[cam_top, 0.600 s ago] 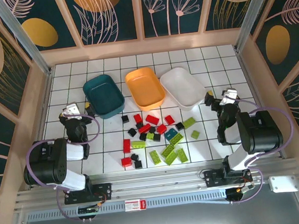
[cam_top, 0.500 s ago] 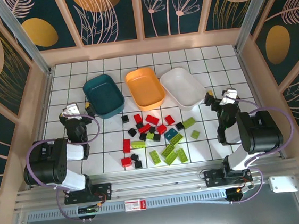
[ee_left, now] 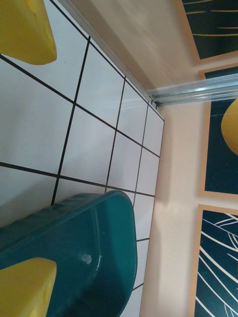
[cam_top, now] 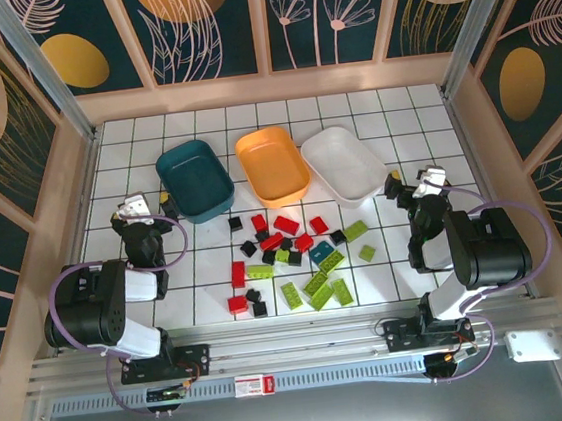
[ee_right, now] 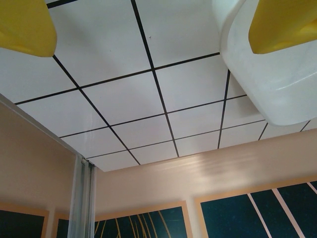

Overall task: Sort the legos into containers by color
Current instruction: Rotate the container at the top-center of the table.

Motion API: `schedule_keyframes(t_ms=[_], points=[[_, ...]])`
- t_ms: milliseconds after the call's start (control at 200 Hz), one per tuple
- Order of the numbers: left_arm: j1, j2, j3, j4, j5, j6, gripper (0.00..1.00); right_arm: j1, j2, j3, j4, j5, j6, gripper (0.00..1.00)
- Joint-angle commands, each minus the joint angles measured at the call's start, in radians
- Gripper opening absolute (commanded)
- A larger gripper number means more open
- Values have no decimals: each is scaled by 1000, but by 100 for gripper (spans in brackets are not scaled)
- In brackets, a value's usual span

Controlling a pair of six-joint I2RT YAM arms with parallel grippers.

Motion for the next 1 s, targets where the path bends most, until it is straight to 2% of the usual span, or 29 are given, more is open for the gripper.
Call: schedule_keyframes(t_ms=[0, 996], points=[[4, 8, -5, 50, 20, 4, 99, 6, 8, 9, 36, -2, -5, 99], [5, 9, -5, 49, 19, 4, 99, -1, 8, 7, 40, 3, 9, 99]])
